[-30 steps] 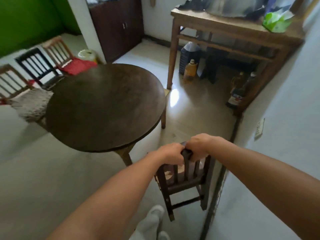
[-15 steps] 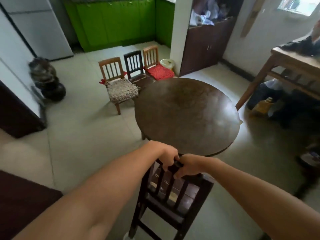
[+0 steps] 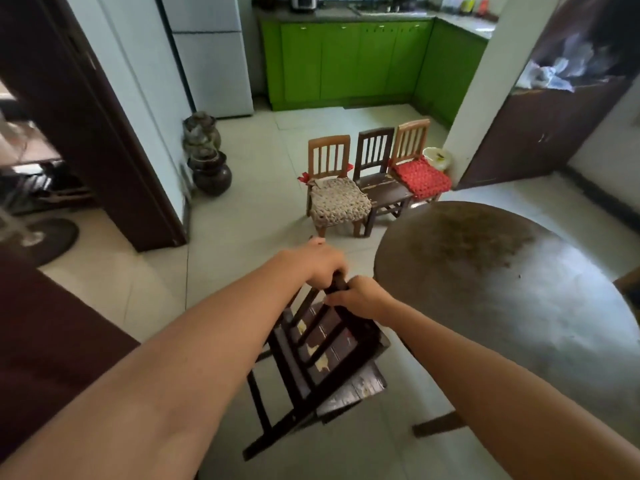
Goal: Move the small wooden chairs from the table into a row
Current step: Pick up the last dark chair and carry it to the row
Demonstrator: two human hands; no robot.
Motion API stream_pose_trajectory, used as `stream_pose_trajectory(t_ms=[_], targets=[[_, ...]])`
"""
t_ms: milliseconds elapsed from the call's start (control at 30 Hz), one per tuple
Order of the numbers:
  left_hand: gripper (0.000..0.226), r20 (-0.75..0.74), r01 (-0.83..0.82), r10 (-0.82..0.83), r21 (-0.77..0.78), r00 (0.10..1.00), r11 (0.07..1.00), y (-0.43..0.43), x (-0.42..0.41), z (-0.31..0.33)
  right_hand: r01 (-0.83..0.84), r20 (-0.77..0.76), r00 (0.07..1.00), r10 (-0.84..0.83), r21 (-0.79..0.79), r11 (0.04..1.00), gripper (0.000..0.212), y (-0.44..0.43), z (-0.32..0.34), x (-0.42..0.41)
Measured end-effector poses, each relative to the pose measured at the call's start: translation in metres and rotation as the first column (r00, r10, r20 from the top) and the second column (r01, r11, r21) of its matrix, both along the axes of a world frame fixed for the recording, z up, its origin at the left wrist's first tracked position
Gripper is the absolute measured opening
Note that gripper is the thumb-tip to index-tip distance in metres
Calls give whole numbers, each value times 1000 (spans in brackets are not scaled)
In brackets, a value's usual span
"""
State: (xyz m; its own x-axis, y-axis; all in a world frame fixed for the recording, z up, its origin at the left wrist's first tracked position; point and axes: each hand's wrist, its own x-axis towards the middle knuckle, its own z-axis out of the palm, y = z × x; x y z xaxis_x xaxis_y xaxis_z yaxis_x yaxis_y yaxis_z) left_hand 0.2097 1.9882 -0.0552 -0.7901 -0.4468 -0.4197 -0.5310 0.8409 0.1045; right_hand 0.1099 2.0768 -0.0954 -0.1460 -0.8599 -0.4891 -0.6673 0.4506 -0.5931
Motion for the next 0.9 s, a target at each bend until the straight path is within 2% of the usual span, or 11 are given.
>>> stream_pose_trajectory(t_ms=[67, 167, 333, 433, 533, 600, 667, 767, 833, 867, 900], targets=[[34, -65, -39, 34, -70, 997, 997, -40, 16, -2, 27, 37, 999, -25, -39, 999, 28, -44, 2, 16], [47, -153, -82, 59, -147, 986, 986, -94, 33, -3, 56, 80, 996, -49, -96, 994, 24, -107, 4, 32], [68, -298, -306, 289, -11, 910, 952, -194, 41, -10, 127, 159, 982, -103, -147, 981, 37, -228, -4, 33], [72, -414, -506, 561, 245, 717, 827, -260, 36, -17, 143, 172, 978, -119, -132, 981, 32, -313, -9, 29], [74, -446, -581, 734, 449, 512, 679, -317, 33, -25, 187, 193, 968, -162, -122, 975, 31, -382, -15, 31], [75, -401, -607, 806, 531, 435, 592, -350, 31, -29, 222, 194, 961, -198, -108, 969, 33, -424, -20, 32], [70, -299, -635, 864, 587, 406, 502, -392, 31, -33, 232, 165, 962, -216, -87, 969, 36, -473, -27, 32], [58, -70, -586, 884, 724, 463, 365, -461, 38, -44, 271, 151, 954, -261, -52, 961, 38, -546, -45, 34], [56, 67, -610, 882, 746, 466, 266, -507, 42, -59, 306, 168, 939, -300, -8, 952, 40, -589, -54, 39], [45, 97, -652, 871, 704, 481, 282, -530, 41, -72, 342, 204, 917, -342, 35, 939, 42, -613, -60, 42], [31, 87, -693, 838, 612, 539, 382, -552, 38, -89, 383, 248, 886, -392, 85, 920, 44, -636, -66, 46]])
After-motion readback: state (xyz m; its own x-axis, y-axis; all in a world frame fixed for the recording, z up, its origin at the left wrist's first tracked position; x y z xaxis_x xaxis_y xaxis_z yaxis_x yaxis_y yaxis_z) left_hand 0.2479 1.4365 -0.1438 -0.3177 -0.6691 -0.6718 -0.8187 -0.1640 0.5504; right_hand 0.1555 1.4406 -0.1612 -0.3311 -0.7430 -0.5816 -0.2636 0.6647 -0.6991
